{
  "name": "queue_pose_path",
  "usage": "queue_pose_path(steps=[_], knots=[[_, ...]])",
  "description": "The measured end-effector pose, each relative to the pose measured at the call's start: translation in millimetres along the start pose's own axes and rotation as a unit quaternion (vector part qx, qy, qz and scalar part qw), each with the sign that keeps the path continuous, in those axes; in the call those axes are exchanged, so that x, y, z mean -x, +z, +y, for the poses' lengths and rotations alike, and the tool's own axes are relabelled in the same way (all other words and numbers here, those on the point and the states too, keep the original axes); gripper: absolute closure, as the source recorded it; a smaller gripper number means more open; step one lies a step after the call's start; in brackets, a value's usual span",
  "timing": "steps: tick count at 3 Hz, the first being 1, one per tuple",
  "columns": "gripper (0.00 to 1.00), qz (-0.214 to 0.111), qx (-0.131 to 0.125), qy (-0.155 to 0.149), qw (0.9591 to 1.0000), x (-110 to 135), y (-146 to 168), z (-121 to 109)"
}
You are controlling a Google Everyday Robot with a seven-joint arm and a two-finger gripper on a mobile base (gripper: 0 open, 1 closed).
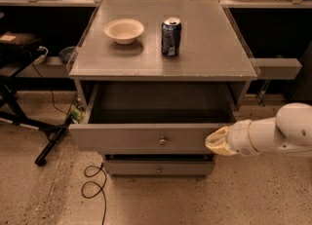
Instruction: Close top drawer
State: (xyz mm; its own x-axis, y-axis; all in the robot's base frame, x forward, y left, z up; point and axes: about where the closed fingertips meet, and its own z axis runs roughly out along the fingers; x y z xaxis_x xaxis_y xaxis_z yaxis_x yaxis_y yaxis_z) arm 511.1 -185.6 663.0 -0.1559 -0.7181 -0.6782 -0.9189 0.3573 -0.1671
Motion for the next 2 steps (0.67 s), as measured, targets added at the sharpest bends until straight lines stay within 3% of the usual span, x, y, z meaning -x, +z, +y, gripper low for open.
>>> queue_pose_path(steps=[1,2], knots=[[1.0,-0.001,-0.014,0.0,0.9999,0,2,-3],[1.0,-0.021,-0.075,-0.009,0.9969,8,0,-28]])
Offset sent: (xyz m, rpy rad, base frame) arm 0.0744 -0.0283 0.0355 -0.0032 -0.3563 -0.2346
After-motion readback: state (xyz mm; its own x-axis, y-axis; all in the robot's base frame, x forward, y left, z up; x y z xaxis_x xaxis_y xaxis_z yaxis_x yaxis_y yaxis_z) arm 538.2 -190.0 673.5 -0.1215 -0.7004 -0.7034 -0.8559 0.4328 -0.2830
